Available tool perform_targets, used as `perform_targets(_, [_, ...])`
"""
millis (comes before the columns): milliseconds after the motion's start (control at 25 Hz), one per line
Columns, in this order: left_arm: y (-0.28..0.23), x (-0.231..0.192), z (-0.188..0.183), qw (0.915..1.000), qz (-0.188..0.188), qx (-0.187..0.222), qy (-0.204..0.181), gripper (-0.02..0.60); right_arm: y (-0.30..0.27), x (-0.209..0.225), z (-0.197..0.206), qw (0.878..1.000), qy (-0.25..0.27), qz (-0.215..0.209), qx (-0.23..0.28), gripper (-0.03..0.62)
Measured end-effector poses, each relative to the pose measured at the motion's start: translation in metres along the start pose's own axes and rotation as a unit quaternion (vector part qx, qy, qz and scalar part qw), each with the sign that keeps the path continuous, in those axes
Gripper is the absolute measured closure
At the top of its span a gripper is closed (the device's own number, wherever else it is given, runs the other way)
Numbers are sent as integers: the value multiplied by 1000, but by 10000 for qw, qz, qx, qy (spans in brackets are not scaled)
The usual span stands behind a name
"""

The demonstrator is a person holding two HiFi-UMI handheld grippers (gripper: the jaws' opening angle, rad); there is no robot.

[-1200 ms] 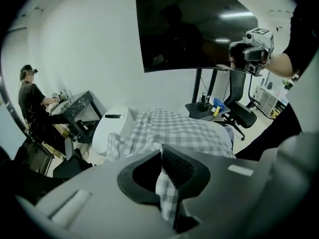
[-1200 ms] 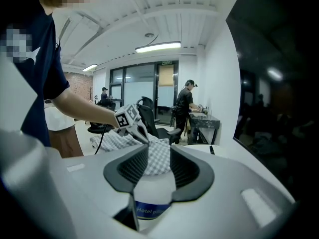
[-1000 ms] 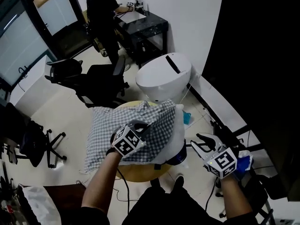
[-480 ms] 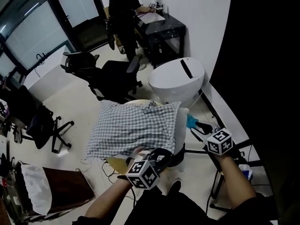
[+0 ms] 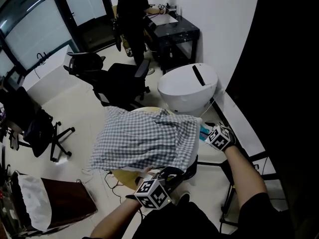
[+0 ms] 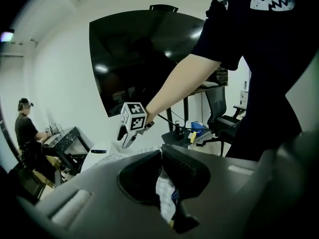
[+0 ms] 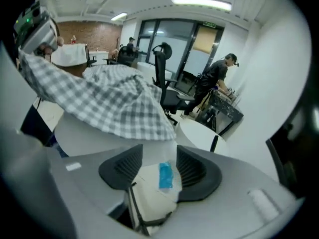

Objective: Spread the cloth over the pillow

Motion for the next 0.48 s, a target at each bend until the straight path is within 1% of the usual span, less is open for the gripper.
perform_targets(80, [4, 2, 3, 10000, 44, 32, -39, 581, -11, 4, 3, 9980, 511, 96, -348, 370])
perform_targets(200, [11, 3, 9, 10000, 50, -51, -43, 581, -29, 10, 5, 9882, 1362, 99, -699, 370])
perform_targets(360, [19, -4, 14, 9999, -103, -107, 63, 581, -57, 19, 9, 9744, 2096, -9, -807, 370])
perform_targets(480, [19, -10, 16, 9992, -249, -130, 276, 581, -78, 25, 11, 9591, 2682, -111, -901, 372])
Point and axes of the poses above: the fingertips, and each gripper's own axes: y backward along the fingers, x to its right, z out of its underside, the point moved 2 cm from there along y, backward along the fingers, and after that the axes turned 4 degrees about -y, right-handed, at the moved point
